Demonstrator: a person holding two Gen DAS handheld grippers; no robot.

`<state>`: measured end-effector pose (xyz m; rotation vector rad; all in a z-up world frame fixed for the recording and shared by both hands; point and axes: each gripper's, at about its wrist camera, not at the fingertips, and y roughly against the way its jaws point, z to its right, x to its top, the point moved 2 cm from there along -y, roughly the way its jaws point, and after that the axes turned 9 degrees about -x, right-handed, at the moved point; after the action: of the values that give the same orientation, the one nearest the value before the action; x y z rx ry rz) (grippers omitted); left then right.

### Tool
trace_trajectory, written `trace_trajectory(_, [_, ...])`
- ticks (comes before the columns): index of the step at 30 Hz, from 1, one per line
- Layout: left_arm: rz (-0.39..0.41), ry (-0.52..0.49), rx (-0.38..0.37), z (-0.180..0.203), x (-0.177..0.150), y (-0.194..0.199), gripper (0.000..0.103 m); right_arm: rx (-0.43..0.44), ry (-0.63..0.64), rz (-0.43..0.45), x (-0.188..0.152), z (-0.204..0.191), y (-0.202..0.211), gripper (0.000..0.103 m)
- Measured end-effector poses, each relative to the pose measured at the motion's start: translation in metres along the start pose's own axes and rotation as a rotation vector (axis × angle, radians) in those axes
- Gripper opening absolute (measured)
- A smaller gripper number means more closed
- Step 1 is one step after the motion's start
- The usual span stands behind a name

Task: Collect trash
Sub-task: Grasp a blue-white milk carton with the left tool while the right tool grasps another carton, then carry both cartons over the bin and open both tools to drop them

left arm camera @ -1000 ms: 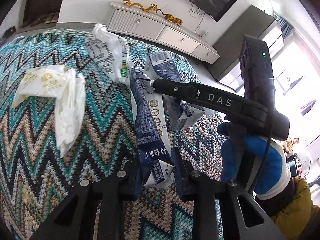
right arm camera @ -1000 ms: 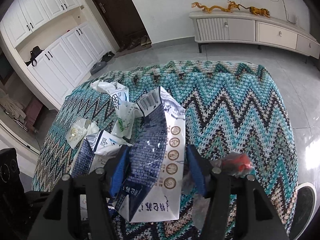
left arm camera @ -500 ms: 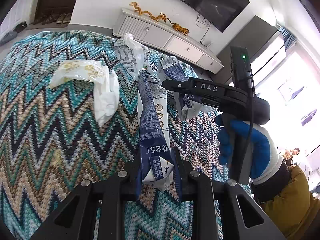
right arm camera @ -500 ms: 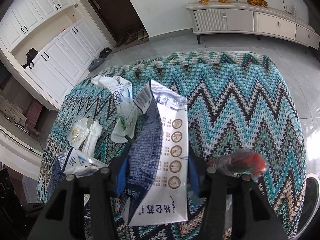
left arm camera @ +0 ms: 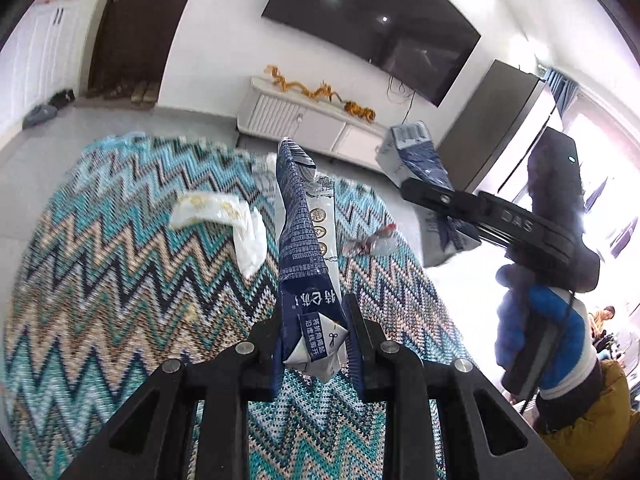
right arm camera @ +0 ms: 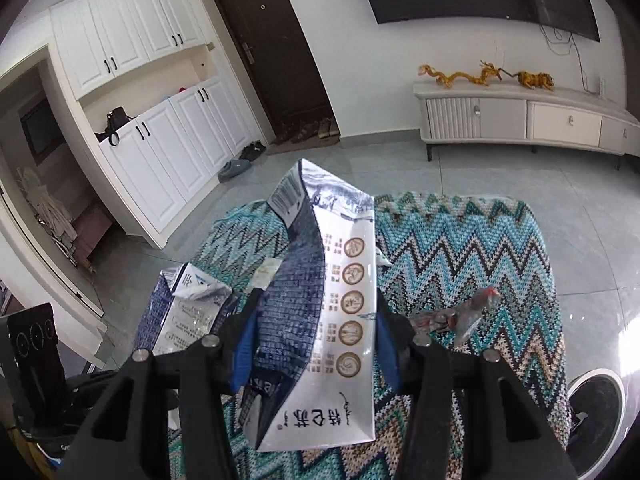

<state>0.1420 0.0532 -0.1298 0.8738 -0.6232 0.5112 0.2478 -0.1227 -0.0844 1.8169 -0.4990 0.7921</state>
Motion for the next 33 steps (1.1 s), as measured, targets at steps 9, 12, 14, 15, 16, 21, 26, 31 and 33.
trace_trajectory(9, [0.170,-0.140,0.076,0.044,-0.004,0.073,0.024,-0.012,0.087,0.169,-0.026,-0.033,0.120,0.048])
trace_trajectory(12, [0.202,-0.179,0.080,0.057,-0.007,0.087,0.024,-0.023,0.103,0.220,-0.034,-0.039,0.149,0.048])
trace_trajectory(14, [0.222,-0.204,0.086,0.066,-0.009,0.097,0.024,-0.030,0.109,0.256,-0.039,-0.043,0.168,0.048])
trace_trajectory(15, [0.233,-0.221,0.091,0.071,-0.010,0.101,0.024,-0.031,0.110,0.273,-0.041,-0.044,0.177,0.048])
trace_trajectory(16, [0.243,-0.235,0.096,0.078,-0.009,0.105,0.024,-0.033,0.111,0.290,-0.042,-0.043,0.185,0.048])
trace_trajectory(21, [0.292,-0.322,0.132,0.107,-0.007,0.115,0.024,-0.051,0.109,0.353,-0.047,-0.040,0.215,0.048])
trace_trajectory(26, [0.307,-0.399,0.138,0.136,-0.005,0.116,0.024,-0.073,0.075,0.396,-0.053,-0.023,0.233,0.048])
trace_trajectory(31, [0.276,-0.450,0.125,0.164,0.000,0.103,0.024,-0.120,0.017,0.422,-0.060,0.011,0.245,0.048])
trace_trajectory(33, [0.256,-0.464,0.120,0.173,0.003,0.095,0.024,-0.153,-0.006,0.431,-0.063,0.027,0.250,0.048])
